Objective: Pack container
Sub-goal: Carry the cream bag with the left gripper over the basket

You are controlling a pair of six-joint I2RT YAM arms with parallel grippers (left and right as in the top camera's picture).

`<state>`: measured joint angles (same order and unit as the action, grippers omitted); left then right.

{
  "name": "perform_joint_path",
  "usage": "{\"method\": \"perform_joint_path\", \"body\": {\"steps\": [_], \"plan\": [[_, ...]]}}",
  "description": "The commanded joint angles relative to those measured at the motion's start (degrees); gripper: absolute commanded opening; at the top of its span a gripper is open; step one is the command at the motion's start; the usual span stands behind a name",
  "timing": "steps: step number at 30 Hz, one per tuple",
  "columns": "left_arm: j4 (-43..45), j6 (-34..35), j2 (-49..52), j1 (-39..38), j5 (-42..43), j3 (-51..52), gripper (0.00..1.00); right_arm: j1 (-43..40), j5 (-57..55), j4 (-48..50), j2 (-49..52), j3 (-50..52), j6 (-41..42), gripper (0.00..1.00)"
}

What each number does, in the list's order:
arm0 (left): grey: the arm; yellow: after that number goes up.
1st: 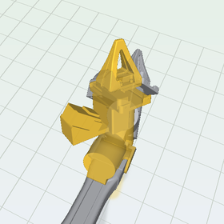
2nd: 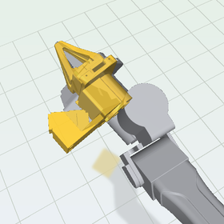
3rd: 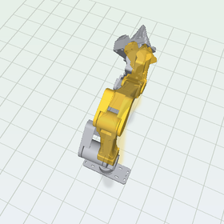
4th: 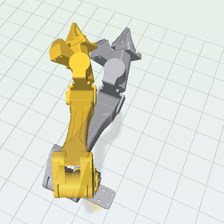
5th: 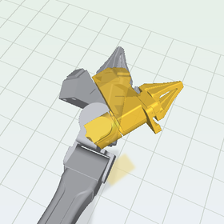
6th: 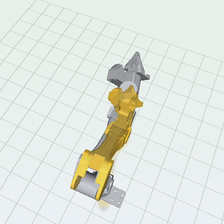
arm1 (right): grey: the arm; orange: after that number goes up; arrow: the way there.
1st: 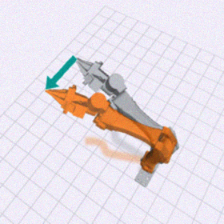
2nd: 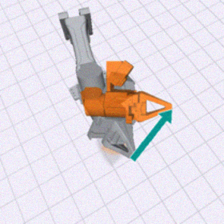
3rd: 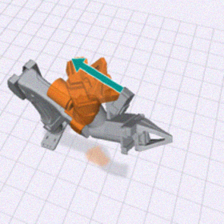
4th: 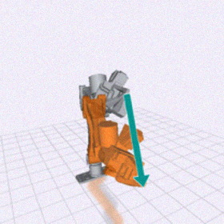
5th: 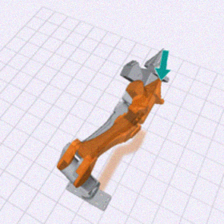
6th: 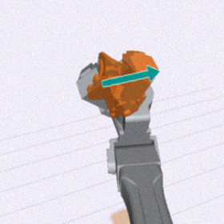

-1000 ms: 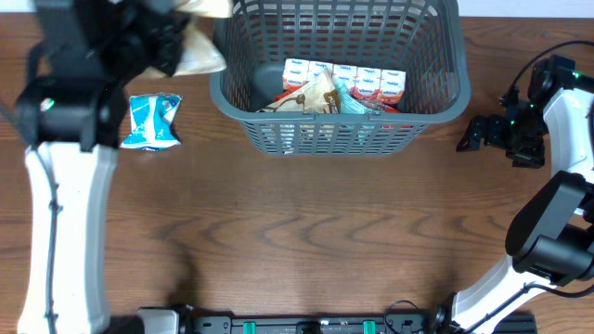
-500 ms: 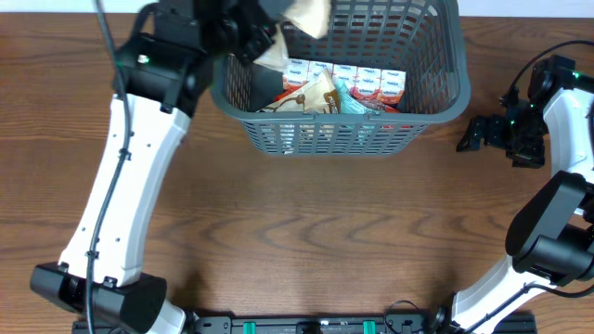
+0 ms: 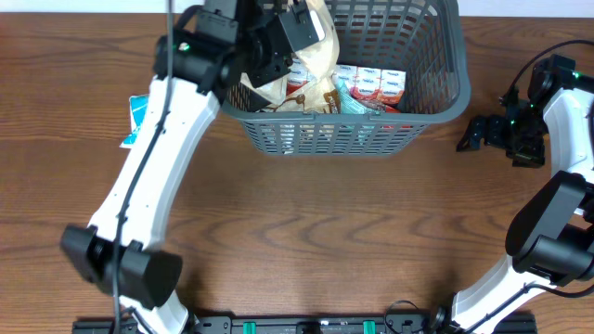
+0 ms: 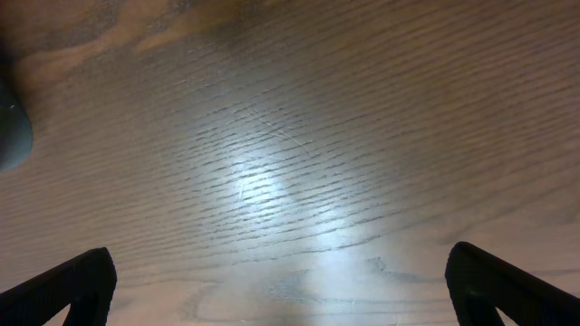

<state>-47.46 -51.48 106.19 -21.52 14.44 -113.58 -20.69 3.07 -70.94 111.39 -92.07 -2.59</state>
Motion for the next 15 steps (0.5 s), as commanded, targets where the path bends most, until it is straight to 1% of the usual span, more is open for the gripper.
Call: {"method": "perform_joint_path", "body": {"steps": [1, 7, 15], "plan": [[-0.1, -1.4, 2.2, -0.1, -1.8, -1.1, 0.06, 0.5, 0.4, -0.2, 0.4, 0.2, -0.9, 0.99], [-1.2, -1.4, 5.9, -0.1, -2.1, -1.1, 0.06, 0.5, 0.4, -0.3, 0.4, 0.2, -0.9, 0.99], [-3.6, -1.4, 7.3, -0.1, -2.1, -1.0, 0.06, 0.5, 0.4, -0.5, 0.4, 0.2, -0.9, 0.99]]}}
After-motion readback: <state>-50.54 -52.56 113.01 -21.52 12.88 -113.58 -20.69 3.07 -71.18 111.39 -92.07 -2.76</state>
